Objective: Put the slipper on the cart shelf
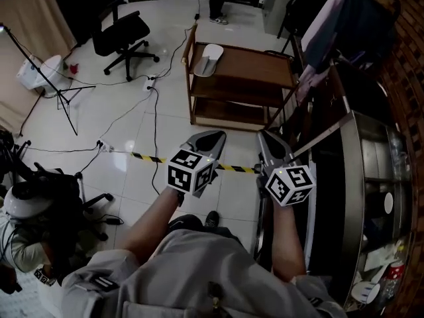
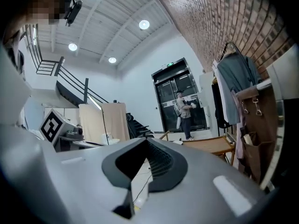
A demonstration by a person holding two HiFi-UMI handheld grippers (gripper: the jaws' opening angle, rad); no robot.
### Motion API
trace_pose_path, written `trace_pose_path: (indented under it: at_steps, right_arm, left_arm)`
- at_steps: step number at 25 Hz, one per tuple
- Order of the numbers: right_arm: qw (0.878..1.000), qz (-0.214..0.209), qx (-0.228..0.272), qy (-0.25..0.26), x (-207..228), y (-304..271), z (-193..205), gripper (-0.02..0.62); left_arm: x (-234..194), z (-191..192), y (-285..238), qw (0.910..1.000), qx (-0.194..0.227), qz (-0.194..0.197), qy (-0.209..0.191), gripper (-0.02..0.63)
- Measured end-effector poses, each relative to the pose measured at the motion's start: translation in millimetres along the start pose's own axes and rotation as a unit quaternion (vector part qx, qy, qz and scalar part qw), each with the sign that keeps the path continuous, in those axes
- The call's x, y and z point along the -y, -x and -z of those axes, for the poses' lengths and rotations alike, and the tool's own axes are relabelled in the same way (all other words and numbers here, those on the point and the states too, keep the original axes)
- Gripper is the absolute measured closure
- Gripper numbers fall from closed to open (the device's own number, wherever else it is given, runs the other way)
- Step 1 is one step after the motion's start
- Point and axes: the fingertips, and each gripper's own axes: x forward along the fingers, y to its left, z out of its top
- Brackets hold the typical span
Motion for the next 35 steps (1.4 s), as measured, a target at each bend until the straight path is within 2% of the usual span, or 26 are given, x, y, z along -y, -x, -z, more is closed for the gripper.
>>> trace_pose_path:
  at_steps: [6,13,21,27,31,35]
  right_arm:
    - [1.0,-0.026,-0.001,-0.001,29.6,-51.0,-9.3,0.597]
    - [0.999,-0.038,-0.013,-0.003,54.5,-118.1,-11.8,0.597]
    - [0.999,-0.023,-0.031,0.008,83.1,-214.3,-26.6,0.597]
    - [0.999,-0.001,-0.041,0.013,101.3,-268.8,-26.4,0.597]
    - [0.998,0.004,-0.056,0.01,116.8,-295.2,-20.7,0.597]
    - [0.998,-0.008,-0.063,0.003,131.0,-322.9,-21.3,0.597]
  left_arm:
    - [-43.4,-18.1,-36.0,0.9993,-0.003,-0.035,0.008,0.598]
    - [-94.3,-36.6,-78.9,0.9991,-0.004,-0.039,0.015,0.598]
    - [-174.2,-74.0,-129.5,0.9995,-0.002,-0.029,0.014,0.598]
    - [-224.1,-83.7,-164.0,0.9997,-0.009,-0.017,0.016,0.598]
    - [-249.0,-86.2,-187.5,0.9994,-0.015,-0.019,0.026,0.598]
    - [-270.2,-92.0,-209.0,0.9987,-0.019,-0.033,0.034,0.598]
